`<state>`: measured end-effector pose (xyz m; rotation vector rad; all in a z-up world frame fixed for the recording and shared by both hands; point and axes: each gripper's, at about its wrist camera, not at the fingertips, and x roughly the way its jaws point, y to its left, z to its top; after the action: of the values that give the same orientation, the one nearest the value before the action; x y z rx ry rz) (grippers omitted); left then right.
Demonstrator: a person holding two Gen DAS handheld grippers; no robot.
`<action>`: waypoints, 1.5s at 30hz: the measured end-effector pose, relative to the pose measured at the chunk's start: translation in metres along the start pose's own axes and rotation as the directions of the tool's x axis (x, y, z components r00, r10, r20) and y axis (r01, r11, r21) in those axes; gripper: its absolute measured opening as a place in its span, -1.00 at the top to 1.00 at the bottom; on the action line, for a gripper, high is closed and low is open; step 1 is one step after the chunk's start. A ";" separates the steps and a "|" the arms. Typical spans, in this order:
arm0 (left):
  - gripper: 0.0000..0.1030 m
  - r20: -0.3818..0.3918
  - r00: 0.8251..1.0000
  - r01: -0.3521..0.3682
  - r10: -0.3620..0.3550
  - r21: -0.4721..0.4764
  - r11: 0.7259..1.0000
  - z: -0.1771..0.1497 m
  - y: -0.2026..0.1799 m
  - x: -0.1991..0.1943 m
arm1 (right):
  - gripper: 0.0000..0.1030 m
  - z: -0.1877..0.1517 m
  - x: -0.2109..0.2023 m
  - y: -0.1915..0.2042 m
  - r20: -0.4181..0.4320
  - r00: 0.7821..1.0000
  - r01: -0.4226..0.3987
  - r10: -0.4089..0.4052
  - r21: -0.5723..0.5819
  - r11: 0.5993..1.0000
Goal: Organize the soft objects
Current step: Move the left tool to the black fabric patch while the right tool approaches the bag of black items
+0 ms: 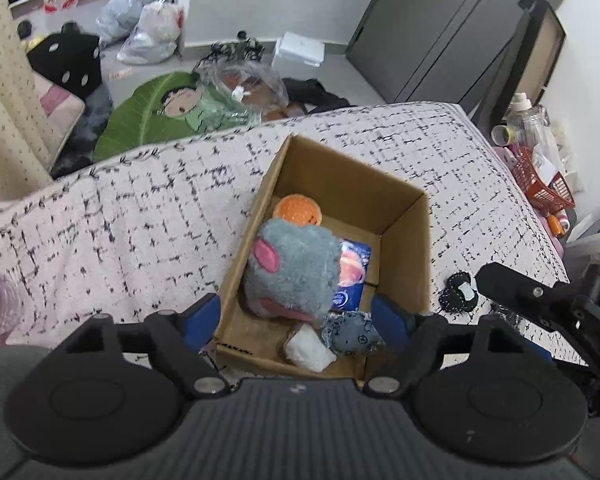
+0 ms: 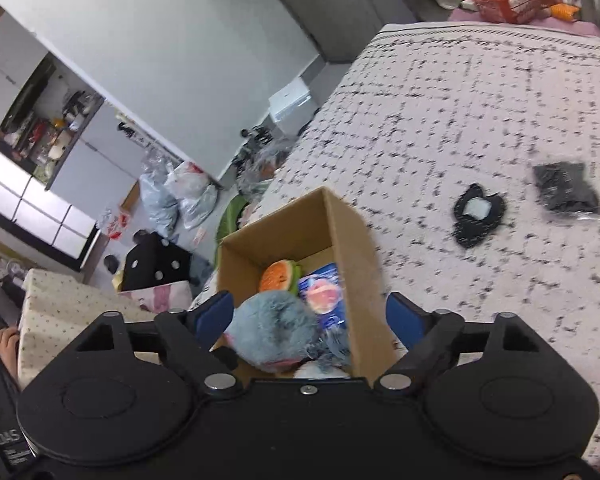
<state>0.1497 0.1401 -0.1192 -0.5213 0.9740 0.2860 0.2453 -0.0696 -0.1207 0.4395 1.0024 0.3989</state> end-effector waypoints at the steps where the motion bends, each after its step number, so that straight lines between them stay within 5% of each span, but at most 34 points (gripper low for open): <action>1: -0.70 -0.001 1.000 0.004 -0.004 0.012 1.000 0.001 -0.004 -0.002 | -0.66 0.002 -0.001 -0.002 -0.002 1.000 0.015 -0.015 -0.002 1.000; 4: -0.87 -0.004 1.000 0.009 -0.009 0.027 1.000 0.005 -0.013 -0.006 | -0.71 0.011 -0.009 -0.012 -0.013 0.998 0.053 -0.053 0.014 0.998; 11: -0.91 -0.010 1.000 0.009 -0.008 0.067 0.998 0.007 -0.041 -0.016 | -0.99 0.037 -0.039 -0.037 0.026 0.998 0.048 -0.049 0.056 0.997; 29: -0.99 0.077 0.996 0.036 -0.047 0.141 0.989 0.001 -0.111 -0.027 | -1.00 0.088 -0.083 -0.115 0.107 0.987 0.107 -0.119 0.113 0.988; 35: -0.99 0.130 0.989 0.043 -0.067 0.176 0.983 -0.002 -0.129 -0.025 | -1.00 0.081 -0.068 -0.136 0.161 0.981 0.108 -0.108 0.009 0.994; 45: -0.99 0.077 0.994 0.065 -0.081 0.197 0.978 -0.001 -0.161 0.009 | -0.99 0.081 -0.041 -0.181 0.079 0.988 0.118 -0.129 0.131 0.984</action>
<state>0.2274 0.0038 -0.0806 -0.3623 0.8878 0.1435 0.3173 -0.2561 -0.1489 0.5010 0.9672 0.2035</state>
